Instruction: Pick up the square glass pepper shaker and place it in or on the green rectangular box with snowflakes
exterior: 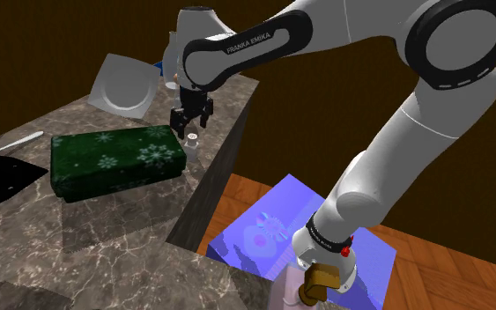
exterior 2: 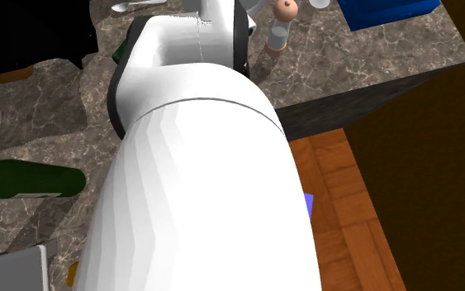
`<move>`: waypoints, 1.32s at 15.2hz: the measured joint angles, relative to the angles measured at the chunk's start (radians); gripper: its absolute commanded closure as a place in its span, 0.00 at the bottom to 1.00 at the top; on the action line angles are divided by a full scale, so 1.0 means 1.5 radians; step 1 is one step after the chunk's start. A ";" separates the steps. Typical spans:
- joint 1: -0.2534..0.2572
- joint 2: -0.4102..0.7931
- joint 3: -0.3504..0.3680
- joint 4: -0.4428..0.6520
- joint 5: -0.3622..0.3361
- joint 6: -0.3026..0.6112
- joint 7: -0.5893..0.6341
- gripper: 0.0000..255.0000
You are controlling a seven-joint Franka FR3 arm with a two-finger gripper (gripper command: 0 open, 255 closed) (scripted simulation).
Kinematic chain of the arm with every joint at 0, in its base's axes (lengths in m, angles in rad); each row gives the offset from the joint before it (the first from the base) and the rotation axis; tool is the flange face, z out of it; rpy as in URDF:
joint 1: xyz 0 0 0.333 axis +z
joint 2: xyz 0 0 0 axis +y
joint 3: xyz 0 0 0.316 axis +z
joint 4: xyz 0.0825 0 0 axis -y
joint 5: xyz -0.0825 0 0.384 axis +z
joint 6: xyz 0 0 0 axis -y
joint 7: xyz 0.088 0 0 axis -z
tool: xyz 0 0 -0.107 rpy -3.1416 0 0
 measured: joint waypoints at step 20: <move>0.000 0.027 0.001 -0.017 -0.007 0.049 0.007 1.00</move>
